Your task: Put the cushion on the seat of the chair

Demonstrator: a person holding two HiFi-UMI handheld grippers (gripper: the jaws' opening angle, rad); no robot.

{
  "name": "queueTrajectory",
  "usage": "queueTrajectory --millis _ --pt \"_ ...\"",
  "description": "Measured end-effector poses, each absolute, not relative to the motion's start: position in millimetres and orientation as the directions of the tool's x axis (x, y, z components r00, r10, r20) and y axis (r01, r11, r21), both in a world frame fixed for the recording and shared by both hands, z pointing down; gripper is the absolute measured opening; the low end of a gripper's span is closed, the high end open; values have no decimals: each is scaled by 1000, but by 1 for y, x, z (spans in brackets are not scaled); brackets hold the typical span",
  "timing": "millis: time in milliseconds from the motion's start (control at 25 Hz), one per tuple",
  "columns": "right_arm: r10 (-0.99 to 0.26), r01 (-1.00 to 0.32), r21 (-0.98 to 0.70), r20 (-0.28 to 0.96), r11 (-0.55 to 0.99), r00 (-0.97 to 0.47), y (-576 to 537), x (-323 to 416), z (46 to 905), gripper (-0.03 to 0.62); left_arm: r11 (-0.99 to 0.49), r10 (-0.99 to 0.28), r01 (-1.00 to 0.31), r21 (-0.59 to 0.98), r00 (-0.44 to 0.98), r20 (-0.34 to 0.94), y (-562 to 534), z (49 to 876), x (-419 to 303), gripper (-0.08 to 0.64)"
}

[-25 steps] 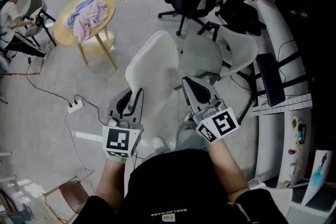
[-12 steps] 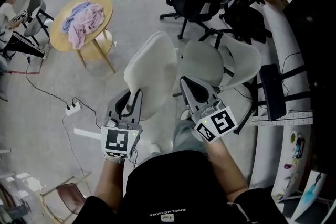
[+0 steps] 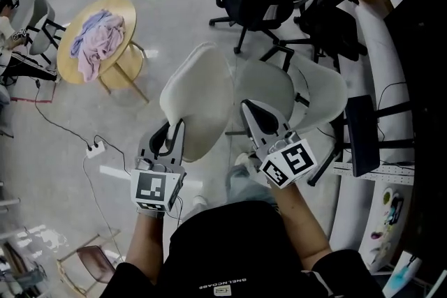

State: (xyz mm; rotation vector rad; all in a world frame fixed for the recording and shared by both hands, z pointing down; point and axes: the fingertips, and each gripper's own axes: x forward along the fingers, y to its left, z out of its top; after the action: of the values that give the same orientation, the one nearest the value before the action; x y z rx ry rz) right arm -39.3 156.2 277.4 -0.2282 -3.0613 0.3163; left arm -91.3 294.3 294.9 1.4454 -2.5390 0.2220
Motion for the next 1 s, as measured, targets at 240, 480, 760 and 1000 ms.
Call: queueTrajectory --millis 240,480,760,1000 --pt "144 132 -221 42 966 -989 88 -45 281 9 525 -814 -849 -58 -521 257 236 291 -108 64" --pt "120 108 -223 37 969 -992 24 -44 281 9 523 -807 -848 -87 -525 272 186 293 -123 64" --pt "37 28 -216 38 976 -999 -39 -29 281 9 482 -824 -870 -104 -490 283 134 298 -130 64" --pt "-46 -54 -210 40 976 -998 -79 -16 280 9 426 -856 -899 -108 -438 276 94 298 -132 64"
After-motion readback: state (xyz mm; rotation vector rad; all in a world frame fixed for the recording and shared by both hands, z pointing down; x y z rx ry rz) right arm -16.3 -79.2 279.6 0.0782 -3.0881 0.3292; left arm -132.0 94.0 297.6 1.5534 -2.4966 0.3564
